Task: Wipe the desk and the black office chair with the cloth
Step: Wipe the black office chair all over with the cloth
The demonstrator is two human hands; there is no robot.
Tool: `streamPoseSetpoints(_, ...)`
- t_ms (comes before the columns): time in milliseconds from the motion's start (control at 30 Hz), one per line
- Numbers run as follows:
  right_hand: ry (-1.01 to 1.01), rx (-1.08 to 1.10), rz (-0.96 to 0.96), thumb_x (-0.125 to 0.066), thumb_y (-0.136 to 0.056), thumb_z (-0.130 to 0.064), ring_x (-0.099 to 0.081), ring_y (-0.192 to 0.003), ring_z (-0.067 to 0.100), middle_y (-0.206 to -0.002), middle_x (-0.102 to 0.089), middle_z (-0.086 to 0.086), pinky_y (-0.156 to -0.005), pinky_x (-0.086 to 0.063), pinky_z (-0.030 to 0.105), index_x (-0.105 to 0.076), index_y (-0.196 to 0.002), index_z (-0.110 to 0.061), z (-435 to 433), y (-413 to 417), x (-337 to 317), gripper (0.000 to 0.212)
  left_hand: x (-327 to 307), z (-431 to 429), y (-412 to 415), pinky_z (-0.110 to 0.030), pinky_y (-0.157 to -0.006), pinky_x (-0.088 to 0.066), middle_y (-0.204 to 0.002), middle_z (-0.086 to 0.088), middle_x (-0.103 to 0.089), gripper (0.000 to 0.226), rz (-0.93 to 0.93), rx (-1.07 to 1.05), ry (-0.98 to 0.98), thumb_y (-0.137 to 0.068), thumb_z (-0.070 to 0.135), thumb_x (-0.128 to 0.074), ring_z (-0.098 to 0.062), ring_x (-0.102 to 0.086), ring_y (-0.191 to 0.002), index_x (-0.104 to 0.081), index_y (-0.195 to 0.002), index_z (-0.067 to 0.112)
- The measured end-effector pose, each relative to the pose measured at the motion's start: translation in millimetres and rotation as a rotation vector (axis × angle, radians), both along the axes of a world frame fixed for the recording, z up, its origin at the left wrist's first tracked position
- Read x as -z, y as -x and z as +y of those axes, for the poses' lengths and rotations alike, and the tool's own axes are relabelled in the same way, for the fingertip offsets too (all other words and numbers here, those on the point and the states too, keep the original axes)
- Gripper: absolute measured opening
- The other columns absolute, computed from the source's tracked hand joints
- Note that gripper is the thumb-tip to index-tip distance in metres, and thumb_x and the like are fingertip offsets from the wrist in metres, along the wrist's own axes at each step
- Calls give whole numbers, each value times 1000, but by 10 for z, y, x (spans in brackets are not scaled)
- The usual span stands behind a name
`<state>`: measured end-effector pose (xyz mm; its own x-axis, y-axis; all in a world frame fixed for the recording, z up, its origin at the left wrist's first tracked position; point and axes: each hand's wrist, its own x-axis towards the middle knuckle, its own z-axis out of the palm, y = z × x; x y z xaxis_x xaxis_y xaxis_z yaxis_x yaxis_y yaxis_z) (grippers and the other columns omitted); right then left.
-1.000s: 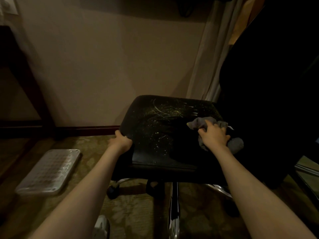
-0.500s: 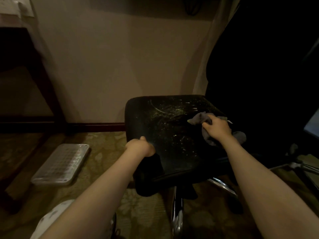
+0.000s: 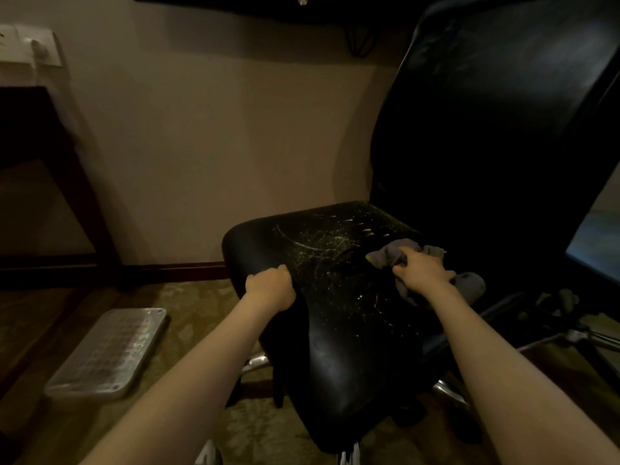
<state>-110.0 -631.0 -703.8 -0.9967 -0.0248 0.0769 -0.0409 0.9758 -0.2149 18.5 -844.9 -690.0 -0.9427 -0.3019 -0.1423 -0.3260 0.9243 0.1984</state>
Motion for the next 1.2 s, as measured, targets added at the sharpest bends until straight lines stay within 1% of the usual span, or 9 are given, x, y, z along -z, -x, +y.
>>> streamPoseSetpoints(67, -10, 2, 4, -42, -97, -34, -35, -128, 33, -138, -42, 11, -101, -31, 47, -33, -140, -34, -1, -12, 14, 44, 104, 17, 39, -38, -96, -43, -132, -16, -48, 44, 79, -1, -49, -93, 21, -46, -32, -50, -118, -40, -133, 4)
streamPoseSetpoints(167, -10, 3, -9, -43, -96, -34, -33, -130, 33, -138, -41, 11, -101, -31, 49, -31, -141, -34, 9, -16, -7, 46, 150, 16, 64, -29, -76, -45, -116, -15, -58, 30, 163, -29, -92, -91, 17, -47, -29, -58, -103, -54, -115, 1)
streamPoseSetpoints(233, -7, 4, -21, -44, -96, -34, -34, -129, 32, -136, -42, 11, -100, -31, 48, -33, -140, -34, 25, -22, -25, 45, 169, 25, 57, -27, -71, -45, -109, -14, -61, 25, 166, -27, -94, -91, 17, -47, -28, -60, -97, -59, -107, 2)
streamPoseSetpoints(333, -7, 0, -12, -45, -95, -34, -35, -127, 31, -134, -44, 10, -99, -32, 46, -35, -138, -33, 51, -36, -31, 45, 180, 58, 33, -31, -77, -49, -108, -13, -63, 26, 188, -29, -80, -90, 17, -48, -29, -60, -98, -60, -109, 3)
streamPoseSetpoints(633, -49, -45, -6, -50, -94, -33, -41, -123, 33, -132, -46, 11, -98, -34, 48, -39, -136, -29, 211, -5, -84, 44, 234, 276, -24, -29, -70, -48, -96, -12, -66, 22, 207, -48, -76, -90, 17, -47, -26, -62, -88, -62, -95, 3)
streamPoseSetpoints(967, -60, -12, -5, -51, -94, -32, -40, -124, 34, -133, -45, 13, -100, -34, 49, -36, -140, -33, 144, -25, -88, 48, 68, 220, -15, -31, -77, -48, -104, -9, -61, 23, 134, 32, -21, -90, 22, -51, -26, -60, -95, -61, -102, 5)
streamPoseSetpoints(1033, -43, 30, -1, -52, -94, -32, -38, -126, 34, -134, -44, 13, -101, -31, 49, -37, -139, -33, 86, -20, -87, 48, -37, 56, 70, -30, -74, -48, -105, -10, -61, 20, 122, 46, -44, -90, 18, -54, -24, -59, -93, -61, -102, 4)
streamPoseSetpoints(1133, -51, 83, -13, -53, -94, -32, -36, -128, 35, -136, -44, 13, -102, -29, 48, -36, -139, -33, 4, -32, -73, 48, -91, -144, 219, -33, -83, -52, -109, -10, -63, 21, 199, 25, -109, -88, 6, -55, -26, -60, -97, -65, -106, 7)
streamPoseSetpoints(1200, -43, 97, 0, -53, -94, -31, -36, -127, 35, -134, -44, 13, -102, -29, 48, -37, -138, -32, -18, -20, -45, 47, -110, -237, 343, -35, -84, -53, -107, -11, -64, 21, 244, 12, -147, -86, 2, -58, -26, -62, -97, -67, -104, 9)
